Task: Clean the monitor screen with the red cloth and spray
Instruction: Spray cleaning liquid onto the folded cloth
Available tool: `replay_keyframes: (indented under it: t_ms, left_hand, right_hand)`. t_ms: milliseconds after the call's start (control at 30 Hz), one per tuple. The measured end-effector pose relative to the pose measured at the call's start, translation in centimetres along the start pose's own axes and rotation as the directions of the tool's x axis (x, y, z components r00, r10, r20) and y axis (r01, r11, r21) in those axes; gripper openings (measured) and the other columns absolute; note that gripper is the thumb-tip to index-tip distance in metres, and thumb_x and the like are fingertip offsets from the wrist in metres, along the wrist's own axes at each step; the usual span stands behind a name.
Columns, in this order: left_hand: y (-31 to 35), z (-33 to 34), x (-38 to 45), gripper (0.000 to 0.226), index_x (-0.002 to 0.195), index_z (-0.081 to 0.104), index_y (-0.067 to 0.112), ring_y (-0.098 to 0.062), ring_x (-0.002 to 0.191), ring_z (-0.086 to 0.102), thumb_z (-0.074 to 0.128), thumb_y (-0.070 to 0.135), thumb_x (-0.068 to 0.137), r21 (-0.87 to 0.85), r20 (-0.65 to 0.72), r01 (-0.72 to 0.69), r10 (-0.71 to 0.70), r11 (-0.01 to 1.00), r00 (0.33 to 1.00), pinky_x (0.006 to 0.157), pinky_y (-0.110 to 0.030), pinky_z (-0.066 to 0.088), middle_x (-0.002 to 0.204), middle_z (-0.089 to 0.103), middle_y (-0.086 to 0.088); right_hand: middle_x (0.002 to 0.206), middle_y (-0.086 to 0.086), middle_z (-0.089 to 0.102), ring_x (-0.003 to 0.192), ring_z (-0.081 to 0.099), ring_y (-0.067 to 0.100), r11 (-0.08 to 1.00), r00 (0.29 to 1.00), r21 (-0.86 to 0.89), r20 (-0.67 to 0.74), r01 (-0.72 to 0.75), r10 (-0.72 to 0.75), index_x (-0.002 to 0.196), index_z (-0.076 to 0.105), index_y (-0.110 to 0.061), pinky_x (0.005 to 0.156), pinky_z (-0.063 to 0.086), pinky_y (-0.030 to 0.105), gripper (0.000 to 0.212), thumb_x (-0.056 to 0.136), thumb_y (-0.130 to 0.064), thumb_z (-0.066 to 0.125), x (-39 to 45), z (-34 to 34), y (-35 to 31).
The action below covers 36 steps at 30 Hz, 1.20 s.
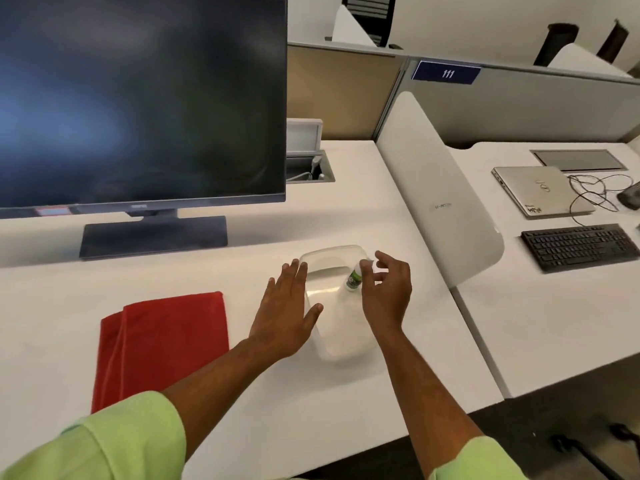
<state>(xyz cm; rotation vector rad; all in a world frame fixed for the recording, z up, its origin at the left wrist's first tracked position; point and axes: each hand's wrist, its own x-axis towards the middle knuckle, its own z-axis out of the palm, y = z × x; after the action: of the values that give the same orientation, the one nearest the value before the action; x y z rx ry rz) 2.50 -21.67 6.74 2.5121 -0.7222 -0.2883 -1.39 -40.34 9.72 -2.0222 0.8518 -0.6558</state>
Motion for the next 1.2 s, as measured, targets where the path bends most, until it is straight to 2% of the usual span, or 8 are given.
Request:
replay_keyframes:
  t_ms: [133,300,467,600,767,900,1067,1200]
  left_hand:
    - [-0.1,0.1,0.0,0.082,0.161,-0.002,0.023,-0.017,0.154,-0.009,0.033,0.062,0.098,-0.003,-0.007,0.01,-0.01,1.0,1.0,0.121,-0.037,-0.008,0.168,-0.008,0.003]
    - [0.0,-0.6,-0.2,0.084,0.16,-0.005,0.022,-0.016,0.154,-0.01,0.034,0.062,0.098,-0.034,-0.008,0.025,-0.025,0.999,1.0,0.12,-0.035,-0.01,0.168,-0.009,0.004]
    - [0.2,-3.5,-0.3,0.084,0.16,-0.004,0.024,-0.012,0.154,-0.008,0.039,0.06,0.097,-0.115,-0.088,0.008,-0.018,0.993,0.996,0.122,-0.031,-0.005,0.168,-0.008,0.007]
    - [0.5,-6.4,-0.6,0.078,0.158,0.005,0.037,-0.013,0.154,0.013,0.049,0.057,0.096,-0.239,-0.112,-0.031,0.004,0.97,0.994,0.121,-0.033,0.014,0.168,0.007,0.013]
    - [-0.3,-9.9,-1.9,0.07,0.153,0.024,0.041,-0.013,0.143,0.038,0.059,0.052,0.093,-0.298,-0.157,-0.061,0.015,0.953,0.987,0.114,-0.035,0.034,0.161,0.031,0.016]
    - [-2.2,-11.8,-4.5,0.038,0.127,0.051,0.033,-0.01,0.108,0.058,0.066,0.041,0.093,-0.408,-0.246,-0.111,0.008,0.906,0.969,0.092,-0.037,0.055,0.125,0.059,0.013]
    - [-5.9,-13.4,-8.0,0.042,0.129,0.059,0.026,-0.014,0.105,0.064,0.072,0.029,0.089,-0.58,-0.236,-0.106,-0.042,0.808,0.971,0.087,-0.033,0.059,0.119,0.066,0.011]
    - [-9.1,-14.8,-11.1,0.039,0.123,0.058,0.039,0.006,0.101,0.063,0.071,0.039,0.086,-0.642,-0.141,-0.021,-0.091,0.766,0.986,0.073,-0.009,0.052,0.104,0.066,0.032]
  right_hand:
    - [0.108,-0.008,0.06,0.074,0.064,0.001,0.997,0.999,-0.066,0.014,0.033,-0.032,0.113,0.073,-0.021,0.073,0.054,0.027,0.019,0.098,-0.031,0.072,0.8,0.2,0.2]
    - [0.103,-0.008,0.065,0.074,0.063,-0.002,0.995,0.996,-0.04,0.022,0.088,-0.087,0.102,0.075,-0.018,0.068,0.045,0.015,0.012,0.093,-0.024,0.078,0.9,-0.3,-0.5]
    - [0.103,-0.006,0.068,0.085,0.069,0.007,0.959,0.961,0.07,-0.002,0.276,-0.277,0.102,0.076,-0.017,0.07,0.049,0.015,0.011,0.092,-0.019,0.08,-0.1,-1.5,-3.6]
    - [0.105,-0.005,0.069,0.09,0.067,0.008,0.91,0.921,0.152,0.006,0.385,-0.39,0.106,0.076,-0.015,0.07,0.051,0.011,0.014,0.093,-0.018,0.079,-1.7,-1.6,-7.4]
    - [0.105,-0.007,0.071,0.098,0.066,0.003,0.898,0.926,0.303,0.103,0.319,-0.364,0.105,0.074,-0.021,0.076,0.055,0.01,0.015,0.092,-0.016,0.078,-5.1,0.2,-11.6]
    - [0.101,-0.007,0.073,0.095,0.068,0.005,0.879,0.912,0.387,0.18,0.279,-0.369,0.102,0.075,-0.019,0.074,0.054,0.011,0.014,0.09,-0.018,0.081,-8.5,2.5,-13.9]
    - [0.097,-0.019,0.071,0.098,0.069,0.008,0.858,0.851,0.458,0.331,0.233,-0.407,0.101,0.069,-0.03,0.075,0.055,0.014,0.017,0.092,-0.02,0.079,-12.2,5.5,-15.9]
    - [0.112,-0.023,0.072,0.109,0.07,0.011,0.869,0.78,0.477,0.491,0.133,-0.388,0.116,0.067,-0.037,0.083,0.06,0.021,0.027,0.092,-0.028,0.076,-14.7,7.4,-16.8]
